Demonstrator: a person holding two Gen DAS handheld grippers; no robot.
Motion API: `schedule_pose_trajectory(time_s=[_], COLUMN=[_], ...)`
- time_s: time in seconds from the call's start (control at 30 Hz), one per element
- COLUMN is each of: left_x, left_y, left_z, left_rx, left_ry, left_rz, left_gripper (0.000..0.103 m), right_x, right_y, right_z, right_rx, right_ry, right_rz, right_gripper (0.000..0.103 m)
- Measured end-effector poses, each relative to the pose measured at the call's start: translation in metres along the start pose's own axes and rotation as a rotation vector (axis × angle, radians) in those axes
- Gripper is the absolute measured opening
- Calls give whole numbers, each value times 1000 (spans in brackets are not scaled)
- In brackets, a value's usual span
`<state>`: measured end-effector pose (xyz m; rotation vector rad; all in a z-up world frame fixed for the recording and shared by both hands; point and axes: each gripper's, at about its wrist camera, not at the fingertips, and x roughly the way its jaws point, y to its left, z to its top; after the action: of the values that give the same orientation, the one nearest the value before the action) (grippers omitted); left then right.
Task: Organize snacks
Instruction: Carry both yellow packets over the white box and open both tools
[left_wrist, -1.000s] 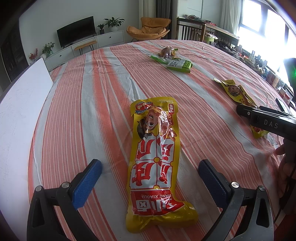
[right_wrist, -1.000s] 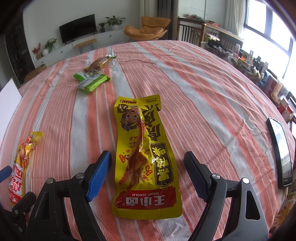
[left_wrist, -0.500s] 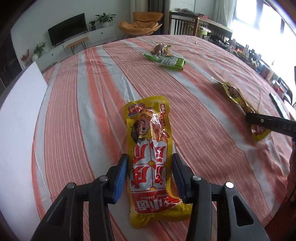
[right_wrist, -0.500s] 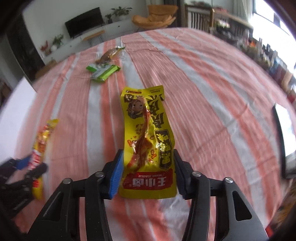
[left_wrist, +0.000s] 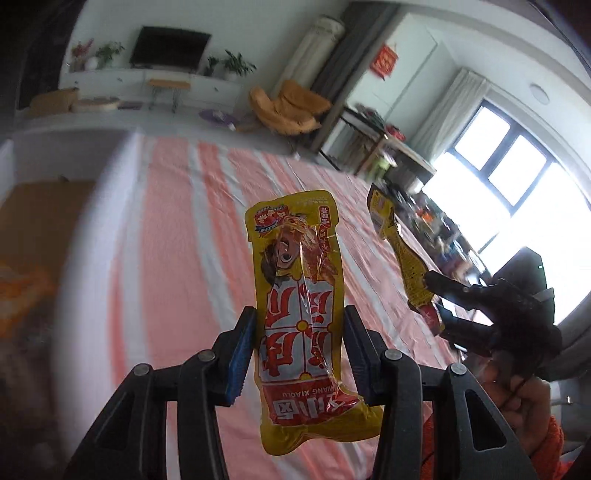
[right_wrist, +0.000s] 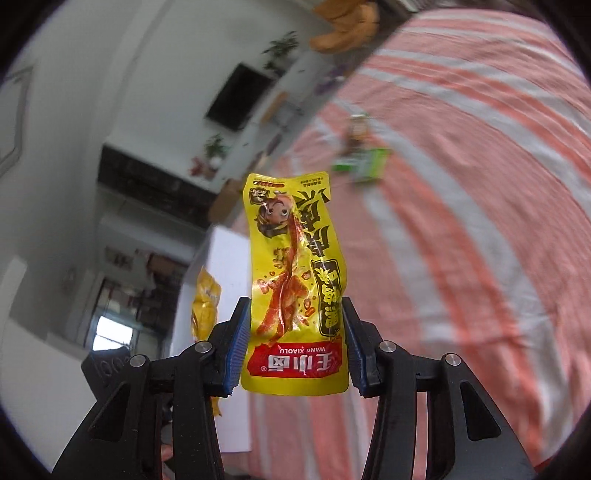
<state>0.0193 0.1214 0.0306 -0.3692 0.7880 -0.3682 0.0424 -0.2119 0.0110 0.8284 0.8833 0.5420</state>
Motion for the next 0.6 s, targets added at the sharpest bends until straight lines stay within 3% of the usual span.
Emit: schedule_pose_trajectory(time_s=[0.17,0.33,0.37,0.43,0.5,0.6], left_x=[-71,-113,-117,-125,-134,-134], left_y=[59,142,158,182,190,182], left_z=[6,-11,-17,-26,-33,-33], left_rx=[-27,-210,-260,-346,-389,-383], left_ry=[-71,-65,-47,-36,-76,-119], left_rz=[281,502,545,598,620,622], left_gripper=[46,51,61,83,84,85], right_x=[50,126,141,172,190,182], right_y=[118,216,228,243,242,214], right_z=[-14,-56,-66,-87,-98,-93], right_rx=[-184,-361,-395,-471,-496,-470], right_ry=[112,262,282,341,378,341], right_rz=[135,210,207,138,65,33], right_gripper=[48,52,59,61,61,69])
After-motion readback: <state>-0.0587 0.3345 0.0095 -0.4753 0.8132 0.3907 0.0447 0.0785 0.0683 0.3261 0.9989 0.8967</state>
